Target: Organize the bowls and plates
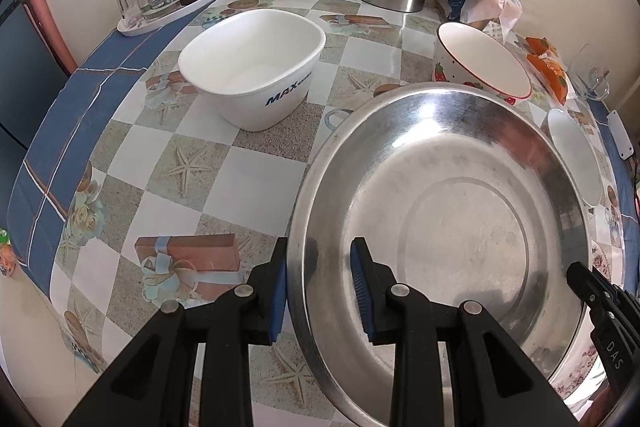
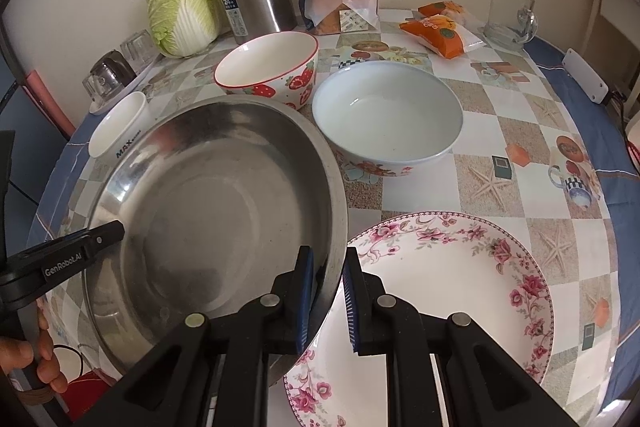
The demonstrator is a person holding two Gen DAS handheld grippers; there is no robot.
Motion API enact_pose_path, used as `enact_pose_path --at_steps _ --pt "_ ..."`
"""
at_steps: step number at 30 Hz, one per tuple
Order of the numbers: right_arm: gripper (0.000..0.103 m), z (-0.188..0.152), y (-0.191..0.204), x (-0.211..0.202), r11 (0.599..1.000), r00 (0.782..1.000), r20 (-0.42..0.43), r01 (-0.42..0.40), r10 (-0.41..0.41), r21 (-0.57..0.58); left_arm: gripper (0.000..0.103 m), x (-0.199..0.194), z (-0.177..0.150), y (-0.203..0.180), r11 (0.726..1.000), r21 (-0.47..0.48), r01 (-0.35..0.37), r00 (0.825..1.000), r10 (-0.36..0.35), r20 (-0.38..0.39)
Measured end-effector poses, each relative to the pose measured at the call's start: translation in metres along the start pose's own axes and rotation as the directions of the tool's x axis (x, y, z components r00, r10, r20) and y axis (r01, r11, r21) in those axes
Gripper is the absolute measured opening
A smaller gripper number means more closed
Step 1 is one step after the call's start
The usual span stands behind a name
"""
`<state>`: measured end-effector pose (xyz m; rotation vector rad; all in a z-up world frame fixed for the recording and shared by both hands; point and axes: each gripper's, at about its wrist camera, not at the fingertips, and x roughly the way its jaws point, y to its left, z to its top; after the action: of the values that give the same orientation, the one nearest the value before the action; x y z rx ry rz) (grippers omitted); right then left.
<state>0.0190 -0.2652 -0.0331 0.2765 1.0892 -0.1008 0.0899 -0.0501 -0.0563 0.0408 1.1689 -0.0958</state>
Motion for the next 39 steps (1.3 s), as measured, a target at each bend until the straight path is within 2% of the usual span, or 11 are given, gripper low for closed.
enact_pose_path --at_steps 8,10,12,16,17,18,19,21,28,32,39 --pt "0.017 0.002 -0.004 -0.001 1.0 1.0 -0.005 0.005 -0.005 0.019 0.034 -0.001 0.002 0.006 1.0 -0.027 0.003 1.0 -0.004 -0.008" --pt "0.022 0.003 -0.006 -0.002 0.999 1.0 -0.009 0.007 -0.006 0.034 0.049 -0.003 0.002 0.008 0.999 -0.036 0.005 1.0 -0.006 -0.005" --pt "0.031 0.004 -0.008 -0.004 0.999 1.0 -0.007 0.014 -0.014 0.042 0.051 -0.006 0.002 0.008 0.999 -0.04 0.01 1.0 -0.01 0.001" --pt "0.037 0.005 -0.008 -0.01 0.999 1.0 0.003 0.015 -0.015 0.043 0.056 -0.012 0.002 0.005 1.0 -0.031 0.005 1.0 -0.005 0.005" --pt "0.049 0.005 -0.008 -0.011 0.999 1.0 0.006 0.016 -0.017 0.045 0.057 -0.013 0.002 0.004 1.0 -0.026 -0.003 1.0 0.003 0.006" --pt "0.06 0.005 -0.007 -0.013 0.999 1.0 0.009 0.014 -0.014 0.046 0.062 -0.014 0.002 0.003 1.0 -0.019 -0.012 1.0 0.013 0.006" --pt "0.062 0.005 -0.007 -0.014 0.999 1.0 0.012 0.013 -0.013 0.047 0.073 -0.016 0.002 0.002 1.0 -0.013 -0.023 1.0 0.023 0.006" --pt "0.065 0.005 -0.006 -0.015 0.999 1.0 0.015 0.015 -0.015 0.044 0.08 -0.019 0.001 0.001 0.999 -0.005 -0.035 0.999 0.035 0.015" --pt "0.08 0.003 -0.005 -0.015 0.999 1.0 0.018 0.023 -0.023 0.037 0.089 -0.026 -0.001 0.005 0.998 -0.014 -0.058 0.997 0.058 0.043" --pt "0.088 0.001 -0.005 -0.015 0.999 0.999 0.016 0.028 -0.028 0.033 0.089 -0.032 -0.002 0.006 0.998 -0.03 -0.056 0.996 0.058 0.072" --pt "0.09 -0.003 -0.002 -0.018 1.0 0.999 0.029 0.027 -0.027 0.01 0.09 -0.038 -0.008 0.0 0.996 -0.025 -0.08 0.992 0.082 0.099"
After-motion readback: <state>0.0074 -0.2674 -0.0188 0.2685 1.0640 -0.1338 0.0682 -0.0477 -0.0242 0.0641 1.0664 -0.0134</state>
